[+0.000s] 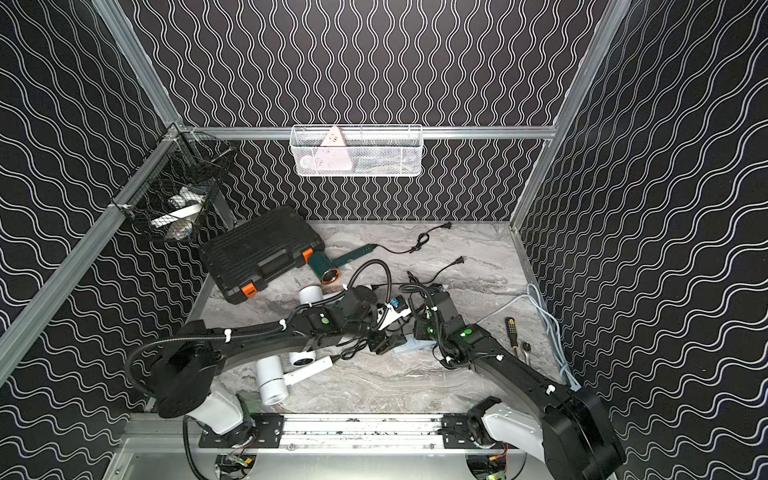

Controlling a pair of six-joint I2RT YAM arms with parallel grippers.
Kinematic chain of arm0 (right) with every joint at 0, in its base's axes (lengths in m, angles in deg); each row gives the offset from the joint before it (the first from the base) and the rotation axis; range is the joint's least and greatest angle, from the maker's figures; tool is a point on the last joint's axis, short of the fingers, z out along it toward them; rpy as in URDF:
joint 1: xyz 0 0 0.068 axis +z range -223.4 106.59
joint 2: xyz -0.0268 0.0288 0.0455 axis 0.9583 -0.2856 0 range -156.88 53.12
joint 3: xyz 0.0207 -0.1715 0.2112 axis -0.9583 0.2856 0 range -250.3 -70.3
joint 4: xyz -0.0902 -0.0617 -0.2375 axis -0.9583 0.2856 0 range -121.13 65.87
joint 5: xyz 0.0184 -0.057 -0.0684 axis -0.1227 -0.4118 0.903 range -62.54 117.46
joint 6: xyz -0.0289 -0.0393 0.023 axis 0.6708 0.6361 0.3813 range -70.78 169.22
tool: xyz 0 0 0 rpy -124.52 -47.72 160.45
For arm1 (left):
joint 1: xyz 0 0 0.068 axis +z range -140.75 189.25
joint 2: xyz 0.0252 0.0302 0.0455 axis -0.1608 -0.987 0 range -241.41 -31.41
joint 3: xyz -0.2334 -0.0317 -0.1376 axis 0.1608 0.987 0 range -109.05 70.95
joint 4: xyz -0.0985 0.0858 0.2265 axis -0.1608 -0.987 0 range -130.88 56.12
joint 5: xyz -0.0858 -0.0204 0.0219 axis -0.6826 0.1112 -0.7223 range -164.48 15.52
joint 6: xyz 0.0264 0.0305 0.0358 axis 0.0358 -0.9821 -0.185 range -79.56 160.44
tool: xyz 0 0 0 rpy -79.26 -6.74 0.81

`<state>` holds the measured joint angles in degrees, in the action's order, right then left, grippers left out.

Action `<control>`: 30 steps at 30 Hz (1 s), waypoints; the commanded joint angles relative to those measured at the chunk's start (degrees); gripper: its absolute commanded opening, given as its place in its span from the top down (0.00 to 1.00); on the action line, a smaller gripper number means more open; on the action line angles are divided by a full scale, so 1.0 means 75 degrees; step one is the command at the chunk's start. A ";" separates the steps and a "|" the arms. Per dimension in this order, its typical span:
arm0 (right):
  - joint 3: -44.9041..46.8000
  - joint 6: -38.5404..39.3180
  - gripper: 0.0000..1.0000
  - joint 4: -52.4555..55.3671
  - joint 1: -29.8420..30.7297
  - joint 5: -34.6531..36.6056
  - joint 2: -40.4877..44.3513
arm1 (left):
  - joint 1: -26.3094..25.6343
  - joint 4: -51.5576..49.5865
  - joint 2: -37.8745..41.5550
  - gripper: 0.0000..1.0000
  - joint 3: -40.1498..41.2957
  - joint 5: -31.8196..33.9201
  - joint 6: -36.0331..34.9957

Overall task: Charge the blow dryers
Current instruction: Insert the plug into the socket.

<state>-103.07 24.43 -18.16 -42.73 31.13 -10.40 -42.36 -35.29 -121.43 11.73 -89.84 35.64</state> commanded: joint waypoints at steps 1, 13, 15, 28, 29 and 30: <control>0.0065 -0.0023 1.00 -0.0208 0.0011 -0.0109 0.0001 | 0.0013 -0.0251 0.0636 0.26 -0.0049 -0.0179 0.0644; 0.0374 0.0104 1.00 -0.0369 0.0055 -0.0148 0.0010 | 0.0951 -0.1825 0.2172 0.27 0.0404 -0.0223 0.0828; 0.0364 0.0129 1.00 -0.0368 0.0124 -0.0083 0.0015 | 0.1096 -0.1793 0.2345 0.27 0.0567 -0.0273 0.0895; 0.0318 0.0121 1.00 -0.0477 0.0222 0.0879 0.0006 | 0.1228 -0.2145 0.2889 0.27 0.0758 -0.0314 0.0861; 0.0315 0.0161 1.00 -0.0497 0.0227 0.0846 -0.0031 | 0.1233 -0.2135 0.2897 0.27 0.0789 -0.0330 0.0885; 0.0304 0.0177 1.00 -0.0504 0.0228 0.0817 -0.0075 | 0.1234 -0.2121 0.2910 0.27 0.0805 -0.0342 0.0900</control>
<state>-100.54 24.91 -20.91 -41.11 35.67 -10.60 -33.20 -51.42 -100.03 17.39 -91.41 42.00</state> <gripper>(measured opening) 0.102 0.734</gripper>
